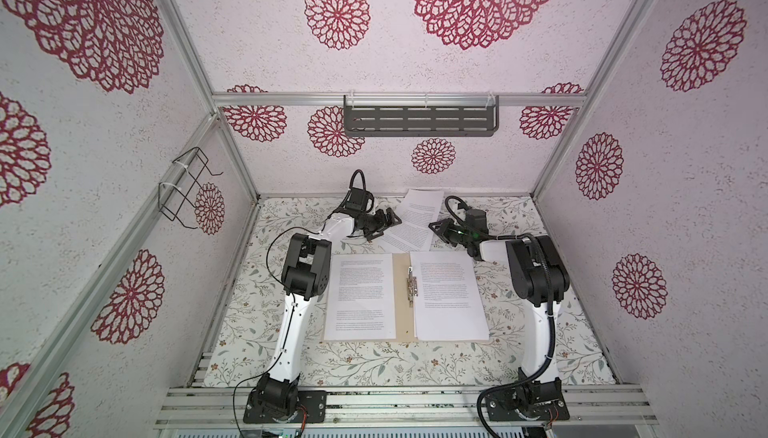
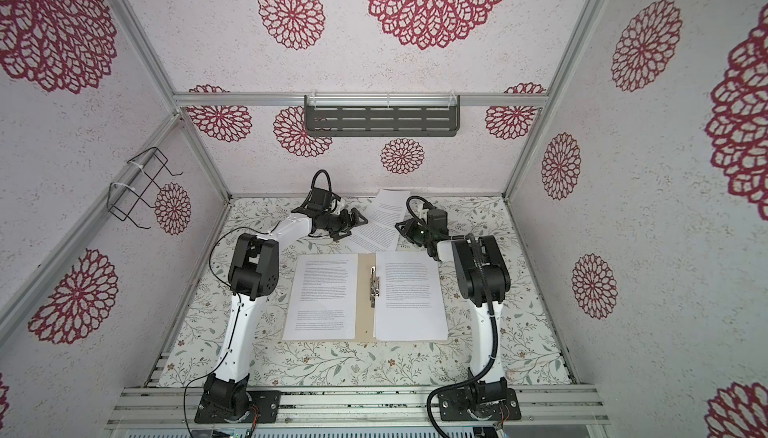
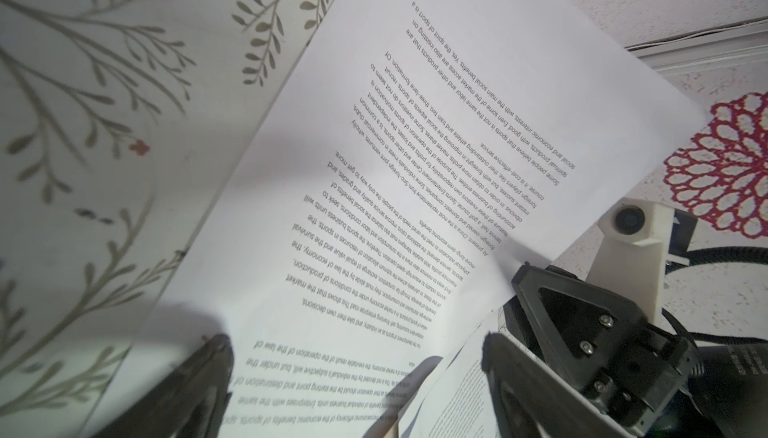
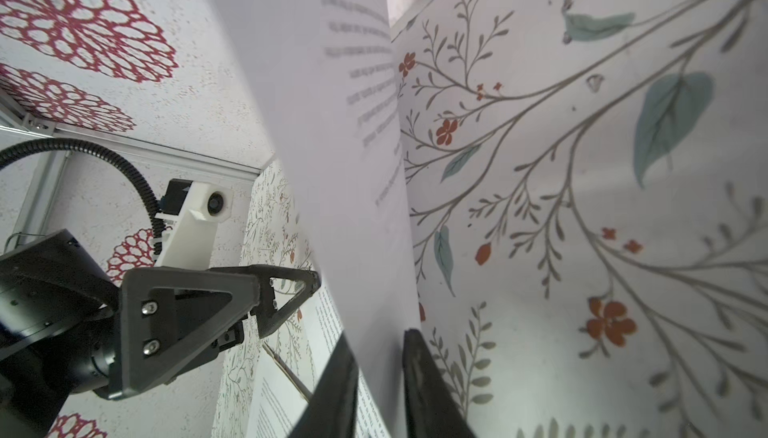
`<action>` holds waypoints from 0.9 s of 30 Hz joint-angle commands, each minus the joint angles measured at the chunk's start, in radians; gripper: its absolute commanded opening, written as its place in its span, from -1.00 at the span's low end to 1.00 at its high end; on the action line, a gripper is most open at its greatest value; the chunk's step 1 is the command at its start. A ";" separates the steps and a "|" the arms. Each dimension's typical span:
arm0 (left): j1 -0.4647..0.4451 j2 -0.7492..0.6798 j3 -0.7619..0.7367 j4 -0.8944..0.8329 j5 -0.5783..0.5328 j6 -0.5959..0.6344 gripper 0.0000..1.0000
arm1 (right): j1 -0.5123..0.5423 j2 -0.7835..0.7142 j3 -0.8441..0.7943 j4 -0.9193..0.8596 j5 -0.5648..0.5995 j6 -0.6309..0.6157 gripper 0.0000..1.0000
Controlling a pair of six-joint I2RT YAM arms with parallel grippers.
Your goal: Put the files into the folder
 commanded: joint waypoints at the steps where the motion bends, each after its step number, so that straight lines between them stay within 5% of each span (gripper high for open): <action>1: 0.025 0.042 -0.006 -0.089 -0.004 0.010 0.95 | 0.004 0.022 0.039 0.023 0.008 -0.043 -0.96; 11: 0.063 -0.261 -0.031 -0.096 0.019 0.097 0.95 | -0.023 -0.001 0.258 -0.124 0.018 -0.189 -1.00; 27: 0.060 -1.012 -0.565 -0.145 -0.115 0.271 0.95 | -0.052 -0.387 0.336 -0.803 -0.020 -0.464 -1.00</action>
